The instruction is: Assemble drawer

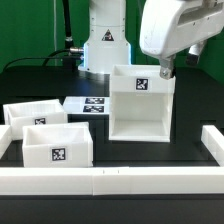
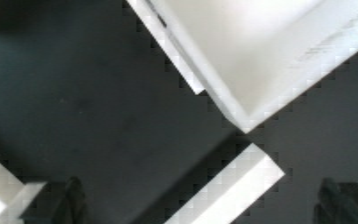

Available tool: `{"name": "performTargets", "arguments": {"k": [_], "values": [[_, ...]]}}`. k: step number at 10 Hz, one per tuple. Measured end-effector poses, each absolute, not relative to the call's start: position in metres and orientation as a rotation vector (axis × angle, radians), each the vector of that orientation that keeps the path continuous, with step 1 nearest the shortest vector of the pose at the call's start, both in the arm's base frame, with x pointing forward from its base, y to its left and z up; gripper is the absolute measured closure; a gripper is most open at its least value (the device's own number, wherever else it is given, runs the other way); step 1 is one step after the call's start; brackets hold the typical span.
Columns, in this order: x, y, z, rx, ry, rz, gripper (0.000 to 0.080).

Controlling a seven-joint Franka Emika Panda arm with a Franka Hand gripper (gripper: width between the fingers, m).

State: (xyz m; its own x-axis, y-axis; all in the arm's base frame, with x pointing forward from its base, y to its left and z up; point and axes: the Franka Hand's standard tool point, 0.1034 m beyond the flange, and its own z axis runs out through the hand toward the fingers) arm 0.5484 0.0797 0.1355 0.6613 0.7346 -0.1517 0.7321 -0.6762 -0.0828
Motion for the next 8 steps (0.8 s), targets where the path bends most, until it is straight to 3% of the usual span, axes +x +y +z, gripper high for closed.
{"name": "performTargets", "arguments": {"k": [5,8], "values": [[0.548,0.08,0.135,-2.85,-1.257,0.27,0.015],[0.528,0.05,0.138,-2.903,-1.164,0.25,0.015]]}}
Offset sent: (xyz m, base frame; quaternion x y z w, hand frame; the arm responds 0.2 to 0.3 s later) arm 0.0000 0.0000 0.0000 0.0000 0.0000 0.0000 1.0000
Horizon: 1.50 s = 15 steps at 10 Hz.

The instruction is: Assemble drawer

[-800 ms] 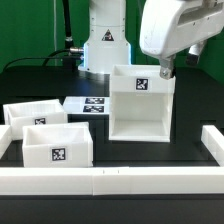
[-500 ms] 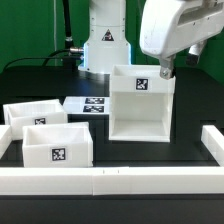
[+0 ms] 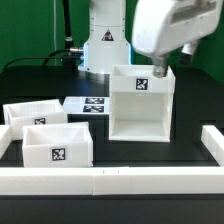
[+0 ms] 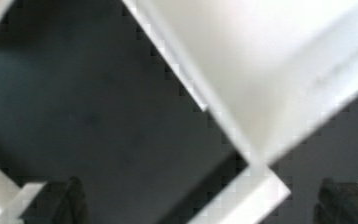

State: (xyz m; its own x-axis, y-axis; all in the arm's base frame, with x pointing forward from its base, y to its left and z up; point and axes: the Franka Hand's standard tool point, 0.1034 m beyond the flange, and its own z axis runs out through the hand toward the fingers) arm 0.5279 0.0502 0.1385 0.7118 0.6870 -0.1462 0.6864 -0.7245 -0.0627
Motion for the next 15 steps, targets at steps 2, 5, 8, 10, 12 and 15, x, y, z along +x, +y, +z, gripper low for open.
{"name": "performTargets", "arguments": {"k": [2,5,8,10,12,15], "values": [[0.524,0.05,0.136,-2.917,-1.126,0.257,0.015],[0.524,0.05,0.136,-3.023,-0.852,0.259,0.015],[0.513,0.05,0.136,-3.158,-0.269,0.26,0.015],[0.51,0.054,0.134,-3.174,-0.049,0.252,0.015],[0.51,0.055,0.134,-3.179,0.08,0.251,0.015],[0.495,0.068,0.13,-3.178,0.058,0.17,0.015]]}}
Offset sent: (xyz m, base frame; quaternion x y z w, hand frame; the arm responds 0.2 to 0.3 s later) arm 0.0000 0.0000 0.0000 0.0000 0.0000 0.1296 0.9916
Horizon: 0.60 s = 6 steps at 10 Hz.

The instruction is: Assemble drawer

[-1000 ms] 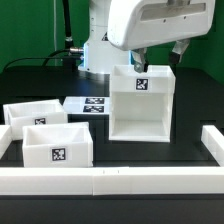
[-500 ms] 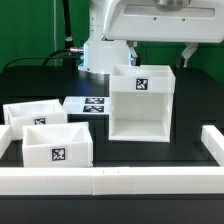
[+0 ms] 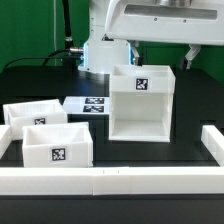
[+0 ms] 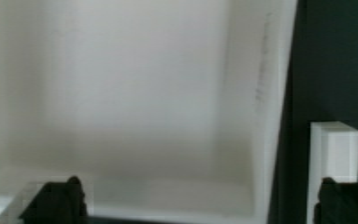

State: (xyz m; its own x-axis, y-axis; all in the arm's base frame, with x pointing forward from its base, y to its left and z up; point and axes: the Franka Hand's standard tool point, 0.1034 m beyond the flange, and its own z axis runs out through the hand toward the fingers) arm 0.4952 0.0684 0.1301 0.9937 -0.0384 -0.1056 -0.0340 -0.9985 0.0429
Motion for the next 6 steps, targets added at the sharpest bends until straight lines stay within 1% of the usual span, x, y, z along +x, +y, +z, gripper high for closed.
{"name": "performTargets", "arguments": {"k": [2,6], "values": [[0.485,0.079,0.121,3.106,-0.011,-0.119,0.015],[0.473,0.08,0.106,3.113,0.006,-0.112,0.015]]}}
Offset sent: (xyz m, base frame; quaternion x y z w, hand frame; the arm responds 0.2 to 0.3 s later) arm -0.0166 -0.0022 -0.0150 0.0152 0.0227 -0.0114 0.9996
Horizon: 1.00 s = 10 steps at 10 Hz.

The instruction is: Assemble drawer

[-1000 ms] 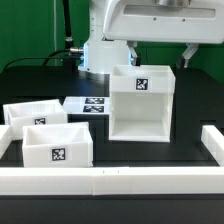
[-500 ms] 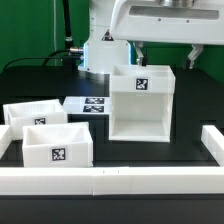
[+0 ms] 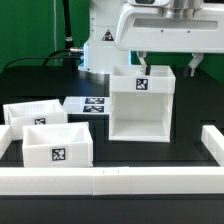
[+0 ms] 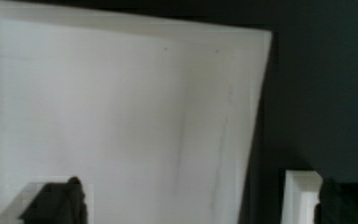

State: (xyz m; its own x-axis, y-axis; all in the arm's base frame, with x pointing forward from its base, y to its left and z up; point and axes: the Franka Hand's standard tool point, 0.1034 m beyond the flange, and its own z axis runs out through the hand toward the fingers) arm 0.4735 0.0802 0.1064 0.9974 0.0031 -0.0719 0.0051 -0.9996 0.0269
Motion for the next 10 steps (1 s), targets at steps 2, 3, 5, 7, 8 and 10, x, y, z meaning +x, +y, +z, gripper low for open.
{"name": "performTargets", "arguments": {"k": [2,3,5,7,8,10], "values": [[0.474,0.08,0.107,3.113,0.009,-0.111,0.015],[0.474,0.08,0.106,3.114,0.008,-0.108,0.015],[0.473,0.081,0.098,3.121,0.009,-0.091,0.015],[0.471,0.081,0.097,3.12,0.012,-0.094,0.015],[0.471,0.082,0.097,3.12,0.013,-0.095,0.015],[0.471,0.082,0.096,3.12,0.014,-0.095,0.0371]]}}
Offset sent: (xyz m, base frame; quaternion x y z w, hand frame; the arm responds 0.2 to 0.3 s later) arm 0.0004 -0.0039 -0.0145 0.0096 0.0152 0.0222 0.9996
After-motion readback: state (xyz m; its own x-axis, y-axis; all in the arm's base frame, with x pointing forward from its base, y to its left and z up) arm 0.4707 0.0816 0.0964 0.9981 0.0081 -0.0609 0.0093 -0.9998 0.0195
